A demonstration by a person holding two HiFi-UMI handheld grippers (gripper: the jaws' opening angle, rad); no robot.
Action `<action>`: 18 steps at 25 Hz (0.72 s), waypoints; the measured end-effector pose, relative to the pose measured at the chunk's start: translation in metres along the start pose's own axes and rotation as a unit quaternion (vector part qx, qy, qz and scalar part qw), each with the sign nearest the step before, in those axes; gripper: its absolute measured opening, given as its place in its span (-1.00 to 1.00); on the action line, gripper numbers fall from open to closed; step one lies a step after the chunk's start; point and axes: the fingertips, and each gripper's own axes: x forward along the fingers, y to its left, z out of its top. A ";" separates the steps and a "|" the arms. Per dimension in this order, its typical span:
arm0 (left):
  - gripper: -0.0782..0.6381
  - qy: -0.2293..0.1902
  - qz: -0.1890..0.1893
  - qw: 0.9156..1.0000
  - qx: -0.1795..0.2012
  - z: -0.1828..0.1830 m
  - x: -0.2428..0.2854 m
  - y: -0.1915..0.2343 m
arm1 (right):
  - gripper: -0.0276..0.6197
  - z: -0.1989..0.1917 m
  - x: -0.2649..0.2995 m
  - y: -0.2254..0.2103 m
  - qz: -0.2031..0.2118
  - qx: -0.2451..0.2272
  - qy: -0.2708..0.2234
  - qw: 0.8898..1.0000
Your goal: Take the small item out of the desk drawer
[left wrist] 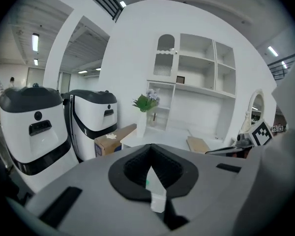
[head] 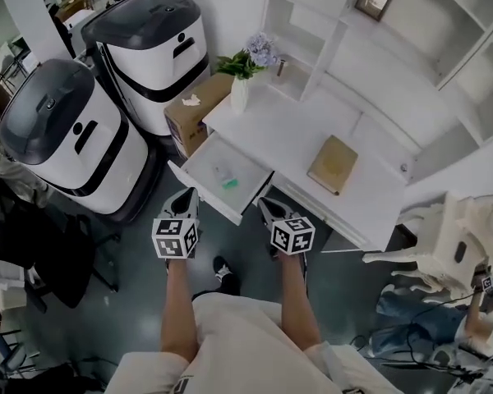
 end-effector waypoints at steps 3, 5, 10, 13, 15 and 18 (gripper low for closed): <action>-0.74 0.007 -0.021 1.000 -0.016 -0.003 0.024 0.009 | -0.84 0.003 0.018 -0.018 -0.017 0.017 -0.001 1.000; -0.74 0.012 -0.033 0.999 -0.024 -0.006 0.033 0.012 | -0.84 0.006 0.024 -0.028 -0.029 0.037 -0.013 0.999; -0.74 0.025 -0.056 0.998 -0.034 -0.015 0.045 0.020 | -0.84 0.006 0.027 -0.043 -0.053 0.075 -0.039 0.995; -0.74 0.029 -0.061 0.997 -0.033 -0.016 0.052 0.025 | -0.84 0.003 0.030 -0.049 -0.061 0.063 -0.027 0.996; -0.74 0.032 -0.061 0.997 -0.040 -0.018 0.057 0.029 | -0.84 0.002 0.032 -0.053 -0.067 0.055 -0.018 0.996; -0.74 0.028 -0.060 0.996 -0.063 -0.020 0.065 0.032 | -0.84 0.007 0.041 -0.059 -0.078 0.033 -0.014 0.996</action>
